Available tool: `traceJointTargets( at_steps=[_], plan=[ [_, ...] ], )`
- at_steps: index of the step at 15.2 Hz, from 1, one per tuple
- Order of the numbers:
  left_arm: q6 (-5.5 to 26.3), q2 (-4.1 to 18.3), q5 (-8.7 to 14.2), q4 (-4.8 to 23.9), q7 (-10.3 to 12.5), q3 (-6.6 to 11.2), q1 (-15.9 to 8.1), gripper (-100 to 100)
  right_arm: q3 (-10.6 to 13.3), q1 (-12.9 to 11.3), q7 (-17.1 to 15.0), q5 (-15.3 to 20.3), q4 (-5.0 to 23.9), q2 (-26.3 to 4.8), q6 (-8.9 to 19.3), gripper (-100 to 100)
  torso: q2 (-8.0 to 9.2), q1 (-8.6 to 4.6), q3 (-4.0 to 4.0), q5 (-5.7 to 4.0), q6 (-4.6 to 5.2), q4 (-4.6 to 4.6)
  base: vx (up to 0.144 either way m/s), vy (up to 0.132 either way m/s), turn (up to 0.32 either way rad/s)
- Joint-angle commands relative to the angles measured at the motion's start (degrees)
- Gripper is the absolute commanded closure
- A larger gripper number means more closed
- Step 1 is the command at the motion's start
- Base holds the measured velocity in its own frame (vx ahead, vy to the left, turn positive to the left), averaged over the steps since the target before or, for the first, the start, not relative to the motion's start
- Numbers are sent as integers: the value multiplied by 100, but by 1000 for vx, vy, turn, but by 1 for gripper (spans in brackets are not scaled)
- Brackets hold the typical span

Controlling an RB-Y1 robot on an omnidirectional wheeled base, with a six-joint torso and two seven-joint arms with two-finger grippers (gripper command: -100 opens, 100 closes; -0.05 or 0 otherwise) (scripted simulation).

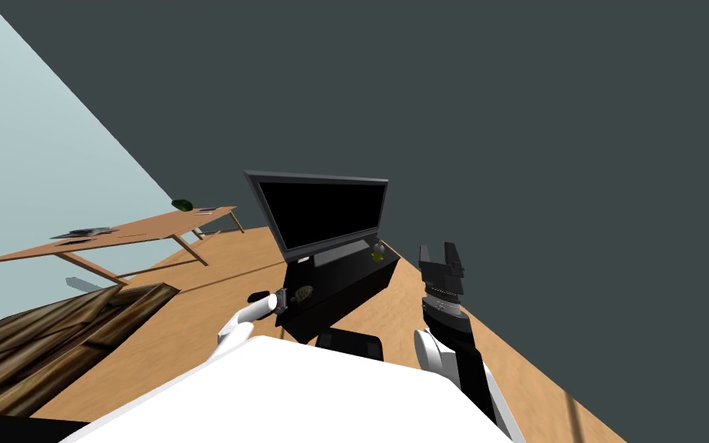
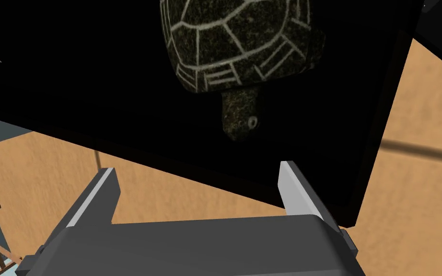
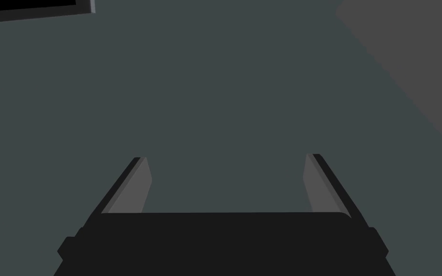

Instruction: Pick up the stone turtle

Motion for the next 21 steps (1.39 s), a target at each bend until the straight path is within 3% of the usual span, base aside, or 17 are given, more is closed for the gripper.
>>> traceJointTargets(
  at_steps=[1, 5, 6, 7, 8, 12, 13, 14, 15, 19, 21],
  plan=[
    [260, -21, 30, 94, 28, 74, -43, -100, 0, 0, 0, 0, 0, 0, 0, 0, 0, 0, 0, 0, 0, 0, -15, 17, -66],
    [565, -44, 110, 380, 38, 178, -162, -100, 0, 0, 0, 0, 0, 0, 0, 0, 1, 2, 0, 0, 0, 0, -20, 22, -96],
    [491, -53, 78, 249, 43, 151, -101, -100, 0, 0, 0, 0, 0, 0, 0, 0, 0, 1, 0, 0, -1, 0, -8, 9, -19],
    [342, -103, -7, 470, 126, 100, -198, -100, 0, 0, 0, 0, 0, 0, 0, 0, -2, -2, -1, -1, -2, -1, -11, 15, -33],
    [342, -103, -7, 470, 126, 100, -198, -100, 0, 0, 0, 0, 0, 0, 0, 0, -3, -3, -2, 0, 0, -1, -11, 14, -40],
    [-30, -192, -174, 913, 278, -13, -392, -100, 0, 0, 0, 0, 0, 0, 0, 0, -5, -4, -3, -1, -1, -1, -11, 14, -40],
    [-92, -206, -201, 987, 304, -32, -425, -100, 0, 0, 0, 0, 0, 0, 0, 0, -4, -3, -3, 0, 0, -1, -17, 20, -59],
    [21, -192, -181, 866, 272, -3, -384, -100, 0, 0, 0, 0, 0, 0, 0, 0, -3, -2, -2, 0, -1, -1, -9, 10, -24],
    [-3, -203, -195, 871, 292, -9, -384, 100, 0, 0, 0, 0, 0, 0, 0, 0, -4, -3, -2, -1, -2, -1, 0, 0, 0],
    [-24, -180, -192, 843, 295, -1, -410, 100, 0, 0, 0, 0, 0, 0, 0, 0, -11, 3, -16, 25, -3, -22, 0, 0, 0],
    [218, -132, -62, 618, 177, 62, -263, 100, 0, 1, 0, 0, 0, 0, 0, 0, -18, 12, -20, 22, -10, -24, 15, -6, 68]
  ],
)
